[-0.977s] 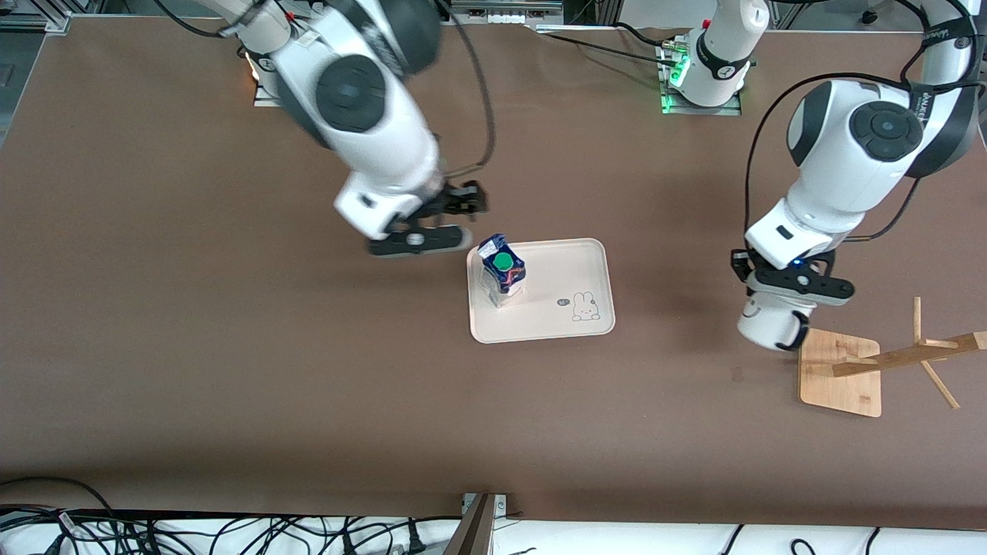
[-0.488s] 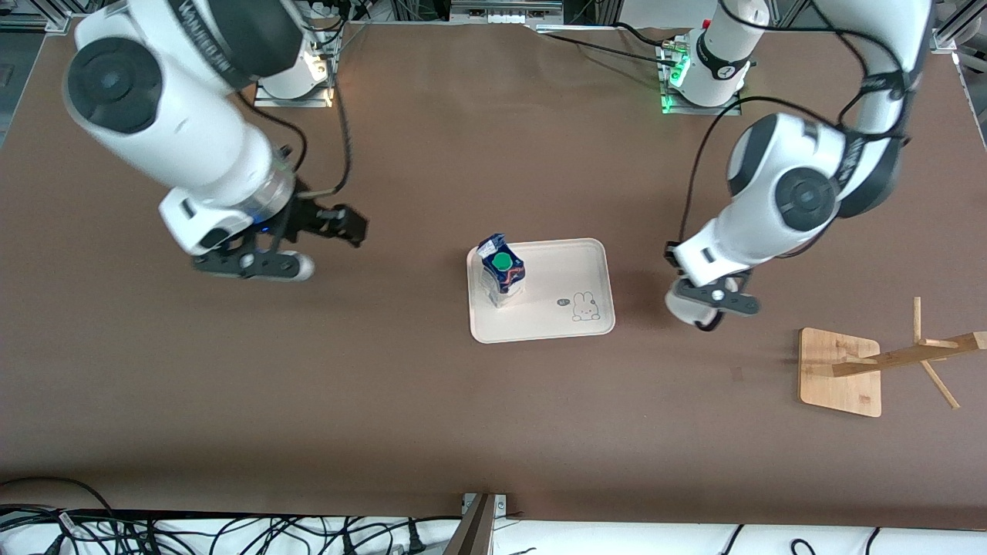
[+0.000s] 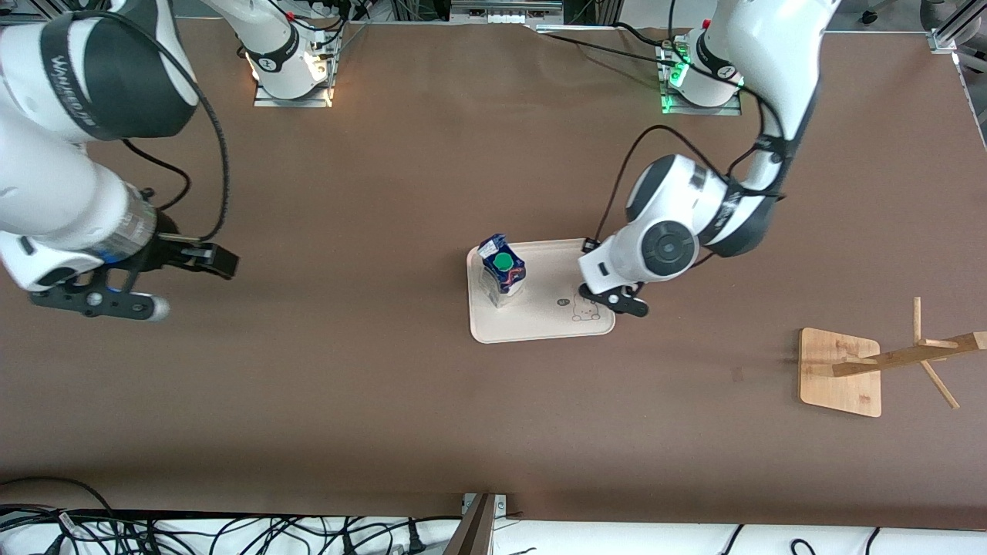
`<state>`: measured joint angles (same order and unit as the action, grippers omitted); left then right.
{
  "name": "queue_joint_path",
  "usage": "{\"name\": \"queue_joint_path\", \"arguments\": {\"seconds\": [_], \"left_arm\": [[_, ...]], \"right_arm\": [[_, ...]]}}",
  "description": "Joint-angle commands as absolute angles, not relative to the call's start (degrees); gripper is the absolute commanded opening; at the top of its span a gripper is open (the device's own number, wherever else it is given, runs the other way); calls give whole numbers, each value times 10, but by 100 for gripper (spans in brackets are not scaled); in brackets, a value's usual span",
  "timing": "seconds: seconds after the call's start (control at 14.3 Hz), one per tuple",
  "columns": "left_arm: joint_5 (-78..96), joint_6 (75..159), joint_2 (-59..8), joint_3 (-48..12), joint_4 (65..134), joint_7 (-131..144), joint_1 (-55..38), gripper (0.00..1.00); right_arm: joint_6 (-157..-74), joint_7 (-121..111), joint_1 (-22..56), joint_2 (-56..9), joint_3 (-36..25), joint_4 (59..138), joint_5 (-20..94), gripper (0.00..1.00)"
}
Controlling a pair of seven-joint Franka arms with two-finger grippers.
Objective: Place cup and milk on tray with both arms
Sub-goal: 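Carry the mug with the left gripper over the tray while the right gripper withdraws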
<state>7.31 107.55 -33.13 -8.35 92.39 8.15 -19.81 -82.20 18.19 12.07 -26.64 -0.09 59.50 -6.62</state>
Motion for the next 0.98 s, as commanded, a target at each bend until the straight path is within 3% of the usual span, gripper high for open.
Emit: {"name": "queue_joint_path", "arguments": {"seconds": [0.0,0.21,0.42,0.91], "left_arm": [[99,1047,-366,-69,881,94,-218,0],[105,1001,-392,-66,833,96,-232,0],[105,995,-403,-56,824,106,-245,0],[105,1004,-422,-53,805,156,-252,0]], "right_arm": [[-825,123,125,-218,-15,644,-99,100],[-830,38,83,-174,-3,706,-100,100],[-866,24,-62,-137,67,761,-1,100],[-891,45,-77,-91,70,794,-46,100]]}}
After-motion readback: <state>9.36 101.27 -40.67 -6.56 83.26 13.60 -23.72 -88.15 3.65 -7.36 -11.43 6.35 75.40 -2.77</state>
